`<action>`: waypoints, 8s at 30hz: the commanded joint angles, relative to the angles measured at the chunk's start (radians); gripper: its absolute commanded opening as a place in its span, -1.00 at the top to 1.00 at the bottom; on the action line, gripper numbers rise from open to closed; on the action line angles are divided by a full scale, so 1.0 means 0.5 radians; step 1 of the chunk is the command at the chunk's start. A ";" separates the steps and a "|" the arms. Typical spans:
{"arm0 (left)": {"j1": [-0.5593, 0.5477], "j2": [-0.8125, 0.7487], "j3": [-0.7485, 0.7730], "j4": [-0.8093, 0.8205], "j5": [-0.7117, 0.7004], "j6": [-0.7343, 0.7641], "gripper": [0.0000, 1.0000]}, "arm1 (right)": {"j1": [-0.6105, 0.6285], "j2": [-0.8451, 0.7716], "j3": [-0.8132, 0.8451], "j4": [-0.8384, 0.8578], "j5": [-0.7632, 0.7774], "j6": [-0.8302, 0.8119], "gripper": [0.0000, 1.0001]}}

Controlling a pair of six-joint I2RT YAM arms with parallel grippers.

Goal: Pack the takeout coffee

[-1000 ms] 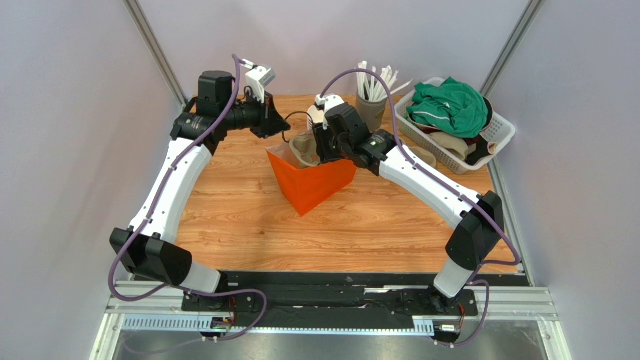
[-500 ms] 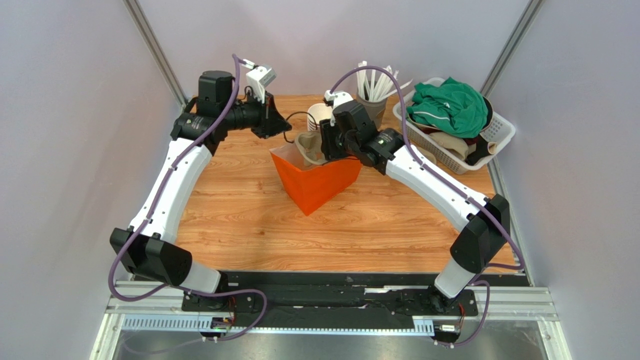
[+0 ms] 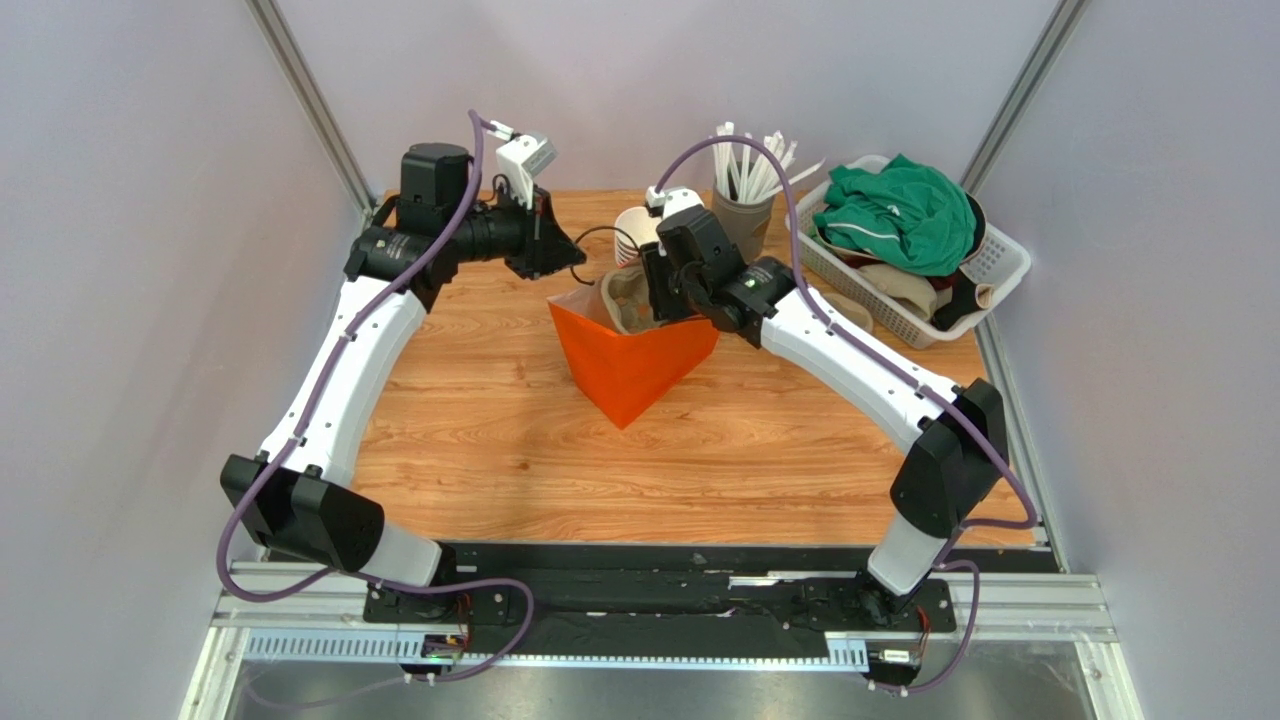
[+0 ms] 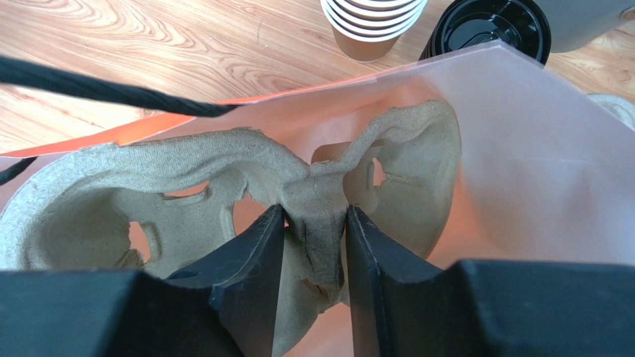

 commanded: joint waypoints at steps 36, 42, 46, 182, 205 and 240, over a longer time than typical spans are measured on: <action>-0.006 0.077 0.115 0.030 -0.284 -0.013 0.73 | 0.193 0.264 0.272 -0.256 0.317 -0.641 0.24; -0.006 0.080 0.081 0.061 -0.299 -0.013 0.73 | 0.199 0.279 0.290 -0.299 0.314 -0.703 0.24; -0.006 0.077 0.072 0.073 -0.290 -0.016 0.73 | 0.205 0.307 0.269 -0.315 0.280 -0.715 0.24; -0.079 0.123 0.192 -0.160 0.305 0.346 0.98 | -0.142 -1.135 -0.399 -0.391 -0.984 -1.445 0.98; -0.088 -0.128 0.121 -0.313 0.416 0.763 0.96 | 0.319 -1.255 -1.025 -0.658 -0.999 -1.654 0.95; -0.291 -0.150 -0.017 -0.808 0.395 1.193 0.93 | 0.429 -1.203 -0.794 -0.643 -0.751 -1.669 0.98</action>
